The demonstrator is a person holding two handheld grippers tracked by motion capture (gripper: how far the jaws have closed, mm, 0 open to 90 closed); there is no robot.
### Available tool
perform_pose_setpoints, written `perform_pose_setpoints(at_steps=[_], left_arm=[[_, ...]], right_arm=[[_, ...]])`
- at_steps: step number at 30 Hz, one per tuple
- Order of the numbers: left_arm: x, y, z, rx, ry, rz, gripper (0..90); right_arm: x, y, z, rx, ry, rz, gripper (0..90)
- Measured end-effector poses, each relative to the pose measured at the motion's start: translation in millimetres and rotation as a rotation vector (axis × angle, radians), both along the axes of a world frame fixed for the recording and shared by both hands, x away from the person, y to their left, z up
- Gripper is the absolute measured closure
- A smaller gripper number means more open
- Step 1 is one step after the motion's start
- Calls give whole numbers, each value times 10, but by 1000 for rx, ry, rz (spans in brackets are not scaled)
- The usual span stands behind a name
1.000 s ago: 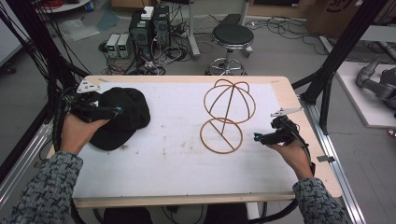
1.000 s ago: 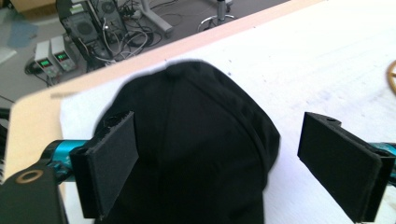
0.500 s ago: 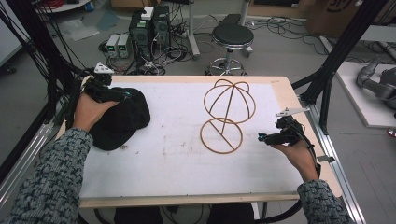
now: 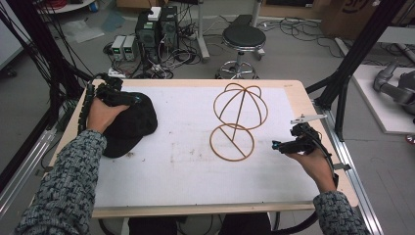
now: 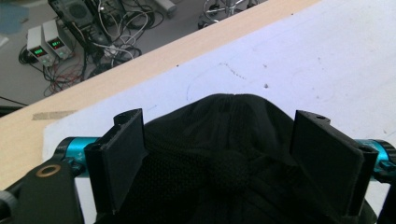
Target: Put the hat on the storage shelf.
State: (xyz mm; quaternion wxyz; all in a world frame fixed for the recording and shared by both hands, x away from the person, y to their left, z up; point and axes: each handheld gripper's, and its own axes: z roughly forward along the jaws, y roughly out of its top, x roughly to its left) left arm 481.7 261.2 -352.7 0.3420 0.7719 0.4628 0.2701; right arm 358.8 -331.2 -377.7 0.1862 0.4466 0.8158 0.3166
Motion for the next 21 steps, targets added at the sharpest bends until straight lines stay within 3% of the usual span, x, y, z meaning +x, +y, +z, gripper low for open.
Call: perform_pose_setpoints(at_steps=[14, 21], left_arm=[[-3, -1, -54, 28, 43, -51, 523], [-33, 36, 18, 38, 71, -108, 647]], right_arm=[[8, -2, 8, -1, -5, -1, 109], [-4, 16, 29, 0, -6, -3, 109]])
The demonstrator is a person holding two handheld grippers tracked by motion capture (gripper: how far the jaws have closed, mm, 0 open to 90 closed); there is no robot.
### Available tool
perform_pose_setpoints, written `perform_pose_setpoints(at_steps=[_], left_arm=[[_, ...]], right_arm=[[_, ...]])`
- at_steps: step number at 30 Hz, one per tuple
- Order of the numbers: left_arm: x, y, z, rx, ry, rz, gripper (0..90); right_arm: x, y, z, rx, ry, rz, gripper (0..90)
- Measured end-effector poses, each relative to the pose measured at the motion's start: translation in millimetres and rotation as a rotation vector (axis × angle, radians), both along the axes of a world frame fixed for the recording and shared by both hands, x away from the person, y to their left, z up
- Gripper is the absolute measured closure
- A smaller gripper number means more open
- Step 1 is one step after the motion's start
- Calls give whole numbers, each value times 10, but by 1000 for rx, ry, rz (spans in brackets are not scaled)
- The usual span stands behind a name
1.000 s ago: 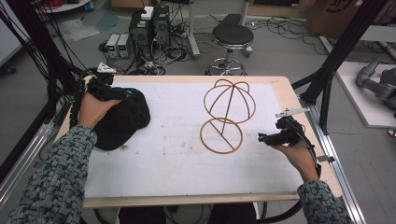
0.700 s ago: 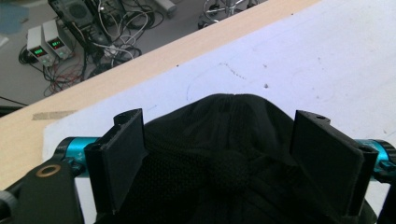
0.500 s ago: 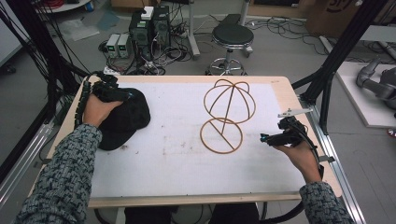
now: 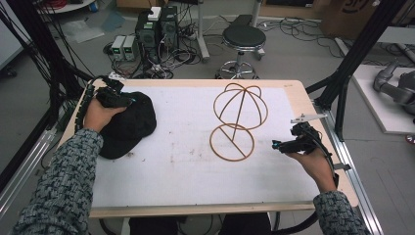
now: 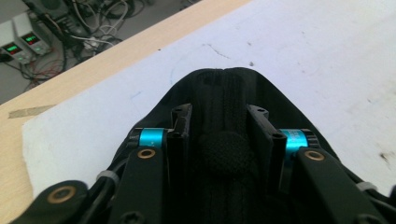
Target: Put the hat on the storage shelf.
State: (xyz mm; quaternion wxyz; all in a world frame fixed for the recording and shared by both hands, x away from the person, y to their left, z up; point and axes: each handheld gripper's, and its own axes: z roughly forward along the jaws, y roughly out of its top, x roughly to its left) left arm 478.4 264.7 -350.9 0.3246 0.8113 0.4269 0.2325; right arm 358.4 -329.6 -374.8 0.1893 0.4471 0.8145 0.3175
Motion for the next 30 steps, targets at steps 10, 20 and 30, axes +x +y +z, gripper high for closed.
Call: perform_pose_setpoints(at_steps=[10, 20, 30], left_arm=[[-59, 158, 468, -2, -44, -73, 675], [-104, 239, 1256, -27, -98, -284, 669], [-83, -59, 1753, -91, -113, -516, 662]], right_arm=[[7, 7, 36, 1, -4, 3, 109], [5, -2, 53, 7, -7, 5, 109], [-6, -5, 91, 4, -9, 6, 109]])
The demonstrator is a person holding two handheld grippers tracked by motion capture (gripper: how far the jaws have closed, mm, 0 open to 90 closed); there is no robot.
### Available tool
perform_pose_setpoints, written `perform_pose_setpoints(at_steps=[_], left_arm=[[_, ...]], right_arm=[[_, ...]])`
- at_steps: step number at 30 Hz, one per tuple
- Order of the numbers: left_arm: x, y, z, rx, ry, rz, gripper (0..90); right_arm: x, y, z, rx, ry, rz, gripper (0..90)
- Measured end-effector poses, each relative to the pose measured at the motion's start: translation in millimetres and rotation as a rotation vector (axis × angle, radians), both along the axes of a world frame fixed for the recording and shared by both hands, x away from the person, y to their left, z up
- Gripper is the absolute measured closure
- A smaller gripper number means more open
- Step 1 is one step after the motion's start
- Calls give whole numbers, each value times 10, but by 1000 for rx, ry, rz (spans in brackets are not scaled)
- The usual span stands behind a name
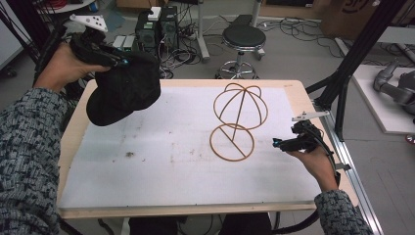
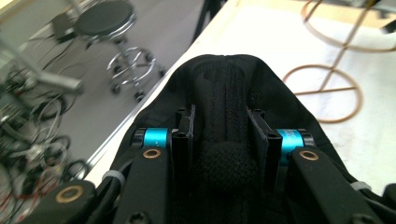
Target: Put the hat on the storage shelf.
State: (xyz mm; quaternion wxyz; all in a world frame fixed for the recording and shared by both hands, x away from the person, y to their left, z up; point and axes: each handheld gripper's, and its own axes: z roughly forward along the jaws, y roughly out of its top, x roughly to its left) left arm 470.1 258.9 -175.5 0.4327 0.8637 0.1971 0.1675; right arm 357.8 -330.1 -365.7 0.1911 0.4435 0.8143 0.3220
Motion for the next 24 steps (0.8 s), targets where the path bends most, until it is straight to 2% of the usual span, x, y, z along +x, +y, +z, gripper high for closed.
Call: perform_pose_setpoints(at_steps=[2, 3, 4, 6, 11, 13, 14, 15, 17, 18, 20, 22, 24], left_arm=[[11, -24, 45, -10, -4, -20, 662], [17, -48, 87, -29, -2, -45, 662], [45, -94, 152, -48, 4, -104, 662], [90, -147, 202, -56, 17, -139, 660], [134, -286, 266, -80, 16, -186, 658], [121, -417, 296, -90, 17, -210, 658], [106, -537, 326, -98, 12, -247, 658], [106, -537, 326, -98, 12, -247, 659], [95, -646, 338, -111, 6, -275, 659], [98, -784, 354, -108, 6, -297, 658], [97, -845, 363, -107, 6, -307, 659], [96, -1031, 395, -95, 13, -346, 658], [94, -1128, 432, -114, 12, -369, 659]], right_arm=[[-7, -2, 2, 3, 1, -5, 109], [-10, -9, 3, 6, 1, -5, 109], [-20, -21, 7, 7, 5, -10, 109], [-28, -33, 14, 7, 4, -14, 109], [-49, -63, 40, -2, 1, -12, 109], [-54, -84, 61, -4, 1, -16, 109], [-51, -90, 69, -5, -2, -17, 109], [-51, -91, 78, -6, -1, -18, 109], [-49, -89, 84, -6, -2, -16, 109], [-47, -79, 91, -6, -4, -13, 109], [-50, -64, 89, -5, -3, -9, 109], [-55, -53, 80, -4, 0, -7, 109], [-60, -50, 77, -5, 0, -5, 109]])
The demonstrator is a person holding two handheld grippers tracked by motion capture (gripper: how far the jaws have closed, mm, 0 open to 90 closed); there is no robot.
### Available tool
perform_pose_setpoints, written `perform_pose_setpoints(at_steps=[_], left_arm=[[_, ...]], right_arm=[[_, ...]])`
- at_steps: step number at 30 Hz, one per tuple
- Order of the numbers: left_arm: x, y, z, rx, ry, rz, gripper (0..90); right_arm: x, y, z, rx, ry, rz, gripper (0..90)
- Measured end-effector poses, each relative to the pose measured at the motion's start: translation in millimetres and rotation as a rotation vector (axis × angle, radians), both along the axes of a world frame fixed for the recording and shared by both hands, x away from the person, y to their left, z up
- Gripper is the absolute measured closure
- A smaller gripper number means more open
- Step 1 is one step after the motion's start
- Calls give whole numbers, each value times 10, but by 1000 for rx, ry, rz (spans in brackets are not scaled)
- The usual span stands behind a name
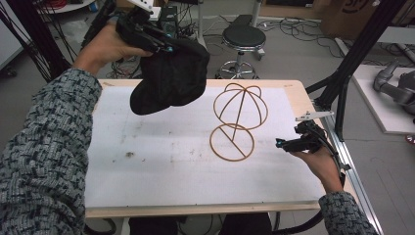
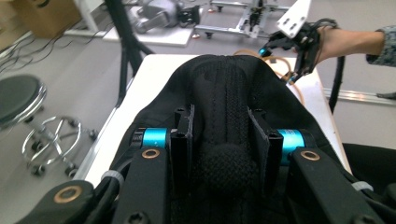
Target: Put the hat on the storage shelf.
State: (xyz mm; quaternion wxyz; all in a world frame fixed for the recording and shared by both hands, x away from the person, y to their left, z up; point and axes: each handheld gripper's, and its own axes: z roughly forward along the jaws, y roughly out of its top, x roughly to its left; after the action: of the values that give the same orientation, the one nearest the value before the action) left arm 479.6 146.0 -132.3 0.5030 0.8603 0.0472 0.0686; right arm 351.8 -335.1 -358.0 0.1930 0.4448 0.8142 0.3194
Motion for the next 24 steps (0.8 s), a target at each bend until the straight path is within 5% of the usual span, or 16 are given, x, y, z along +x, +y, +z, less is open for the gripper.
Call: perform_pose_setpoints(at_steps=[10, 24], left_arm=[[-39, -449, 143, -16, 0, -63, 658], [10, -1093, 47, 12, 32, -74, 653]], right_arm=[[-12, -36, 11, 2, -1, -3, 109], [-42, -84, 7, 14, -6, -7, 109]])
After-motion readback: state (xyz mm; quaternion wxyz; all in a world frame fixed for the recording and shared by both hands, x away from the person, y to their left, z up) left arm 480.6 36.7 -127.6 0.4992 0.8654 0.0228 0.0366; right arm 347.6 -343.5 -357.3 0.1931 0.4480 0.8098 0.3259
